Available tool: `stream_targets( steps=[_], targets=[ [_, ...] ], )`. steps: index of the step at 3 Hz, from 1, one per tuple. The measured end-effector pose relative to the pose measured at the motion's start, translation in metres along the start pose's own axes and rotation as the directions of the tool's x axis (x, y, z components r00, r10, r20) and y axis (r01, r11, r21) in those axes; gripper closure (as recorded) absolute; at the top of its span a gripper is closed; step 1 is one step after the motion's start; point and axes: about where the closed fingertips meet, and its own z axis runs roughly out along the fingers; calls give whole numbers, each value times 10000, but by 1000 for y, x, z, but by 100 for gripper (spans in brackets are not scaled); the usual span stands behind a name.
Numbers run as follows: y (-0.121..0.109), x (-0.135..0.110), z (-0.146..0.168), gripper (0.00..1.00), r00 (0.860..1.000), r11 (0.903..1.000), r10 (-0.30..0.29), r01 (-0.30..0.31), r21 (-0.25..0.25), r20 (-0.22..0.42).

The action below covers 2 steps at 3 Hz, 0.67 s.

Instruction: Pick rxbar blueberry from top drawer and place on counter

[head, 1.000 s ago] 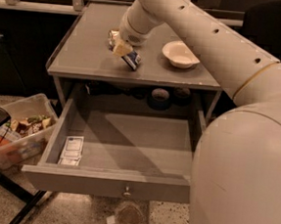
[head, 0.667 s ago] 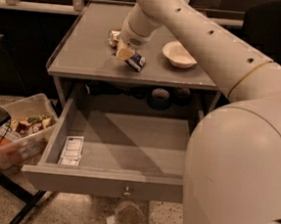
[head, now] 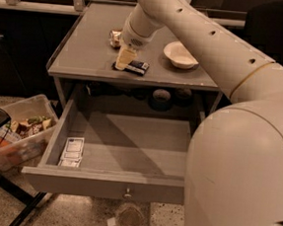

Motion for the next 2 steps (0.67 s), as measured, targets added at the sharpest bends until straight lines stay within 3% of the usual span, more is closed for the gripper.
stream_targets(
  steps=[1, 2],
  targets=[
    [0, 0, 0, 0, 10000, 10000, 0, 0, -1, 0],
    [0, 0, 0, 0, 10000, 10000, 0, 0, -1, 0]
  ],
)
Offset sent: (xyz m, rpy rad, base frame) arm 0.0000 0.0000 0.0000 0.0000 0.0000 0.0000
